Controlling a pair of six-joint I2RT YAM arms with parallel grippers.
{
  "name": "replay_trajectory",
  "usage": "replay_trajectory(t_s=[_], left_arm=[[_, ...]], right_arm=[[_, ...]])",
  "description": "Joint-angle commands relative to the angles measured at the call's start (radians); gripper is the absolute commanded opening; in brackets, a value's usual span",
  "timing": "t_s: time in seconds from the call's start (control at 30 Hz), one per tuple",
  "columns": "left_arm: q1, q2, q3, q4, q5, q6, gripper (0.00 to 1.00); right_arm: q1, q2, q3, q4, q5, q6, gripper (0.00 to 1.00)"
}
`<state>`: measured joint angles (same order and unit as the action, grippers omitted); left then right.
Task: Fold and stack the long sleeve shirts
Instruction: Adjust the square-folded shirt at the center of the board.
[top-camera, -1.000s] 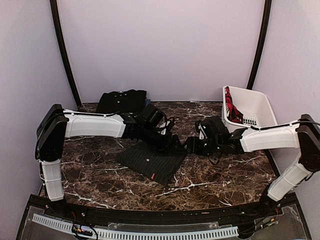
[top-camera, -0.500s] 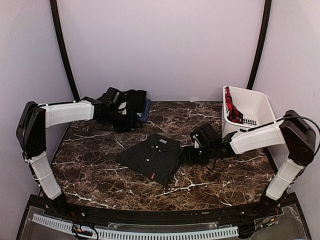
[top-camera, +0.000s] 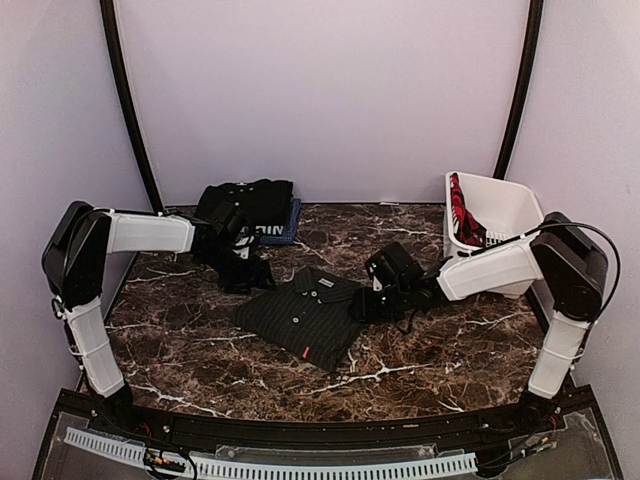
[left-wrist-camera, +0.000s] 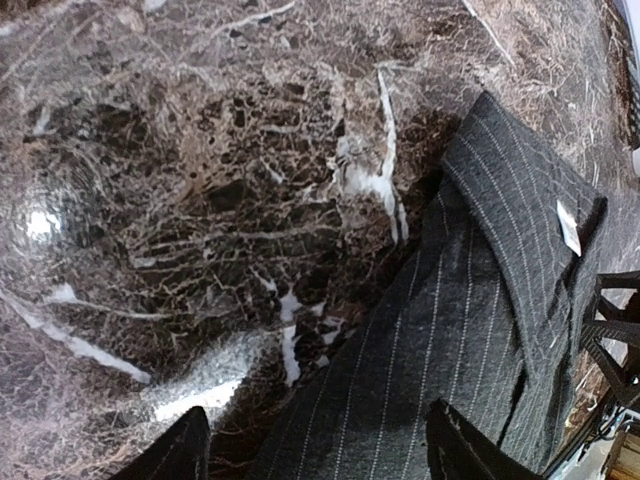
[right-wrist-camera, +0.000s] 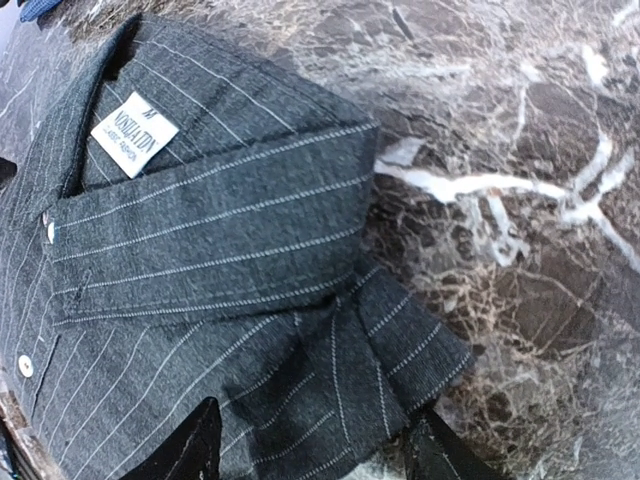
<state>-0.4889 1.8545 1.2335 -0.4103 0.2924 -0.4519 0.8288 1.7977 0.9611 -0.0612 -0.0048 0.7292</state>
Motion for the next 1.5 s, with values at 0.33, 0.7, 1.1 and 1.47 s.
replay_trajectory(t_s=[0.33,0.7,1.1,1.47], left_arm=[[-0.041,0.016,-0.120,0.095,0.250,-0.045,0.48],[-0.125,-0.208,-0.211,0.187,0.087,-0.217,0.00],[-0.274,-0.393,-0.299,0.049,-0.325,-0.421,0.46],[-0.176,-0.321,-0.242,0.102,-0.304,-0.306,0.62]], right_arm=[[0.053,0.102,0.110,-0.063,0.044,-0.055,0.35],[0.059,0.031,0.225,-0.113,0.056,-0.145,0.00],[-0.001,-0.049,0.234,-0.201,0.012,-0.272,0.00],[-0.120,-0.015,0.257,-0.249,-0.042,-0.345,0.43]])
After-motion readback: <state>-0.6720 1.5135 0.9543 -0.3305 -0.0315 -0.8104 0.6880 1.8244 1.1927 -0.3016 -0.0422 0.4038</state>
